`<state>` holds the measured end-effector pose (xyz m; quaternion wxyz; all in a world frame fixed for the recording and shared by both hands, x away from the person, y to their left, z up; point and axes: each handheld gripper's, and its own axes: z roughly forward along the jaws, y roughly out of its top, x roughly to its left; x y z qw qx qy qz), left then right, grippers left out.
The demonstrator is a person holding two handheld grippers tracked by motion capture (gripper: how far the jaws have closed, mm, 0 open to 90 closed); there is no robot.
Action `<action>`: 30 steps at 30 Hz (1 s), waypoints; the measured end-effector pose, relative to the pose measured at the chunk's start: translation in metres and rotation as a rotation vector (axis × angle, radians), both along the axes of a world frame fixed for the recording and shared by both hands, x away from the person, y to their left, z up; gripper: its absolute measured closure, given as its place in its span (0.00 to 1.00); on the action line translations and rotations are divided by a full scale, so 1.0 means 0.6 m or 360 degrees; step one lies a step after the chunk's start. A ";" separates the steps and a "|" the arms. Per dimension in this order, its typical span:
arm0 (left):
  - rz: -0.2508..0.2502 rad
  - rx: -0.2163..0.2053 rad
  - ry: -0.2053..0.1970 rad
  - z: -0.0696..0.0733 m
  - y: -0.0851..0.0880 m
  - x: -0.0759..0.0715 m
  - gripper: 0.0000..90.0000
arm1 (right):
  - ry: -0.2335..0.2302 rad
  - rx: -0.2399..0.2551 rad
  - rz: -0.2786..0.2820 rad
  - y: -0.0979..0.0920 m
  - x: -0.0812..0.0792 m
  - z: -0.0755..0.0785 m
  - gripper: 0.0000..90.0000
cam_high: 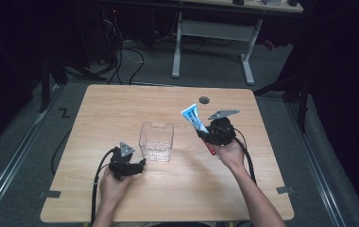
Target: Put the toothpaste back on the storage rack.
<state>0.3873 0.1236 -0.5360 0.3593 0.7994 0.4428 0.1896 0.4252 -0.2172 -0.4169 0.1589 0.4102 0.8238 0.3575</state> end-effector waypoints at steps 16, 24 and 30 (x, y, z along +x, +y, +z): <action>0.0001 -0.0001 -0.0003 0.000 0.000 0.000 0.31 | -0.0227 0.0192 0.0269 0.069 -0.016 0.083 0.77; 0.0003 -0.0002 -0.0003 0.000 0.000 0.000 0.31 | -0.0264 0.0246 0.0347 0.113 0.001 0.106 0.77; 0.0002 0.0000 -0.0005 0.000 0.000 0.000 0.31 | -0.0260 0.0235 0.0377 0.142 0.017 0.110 0.77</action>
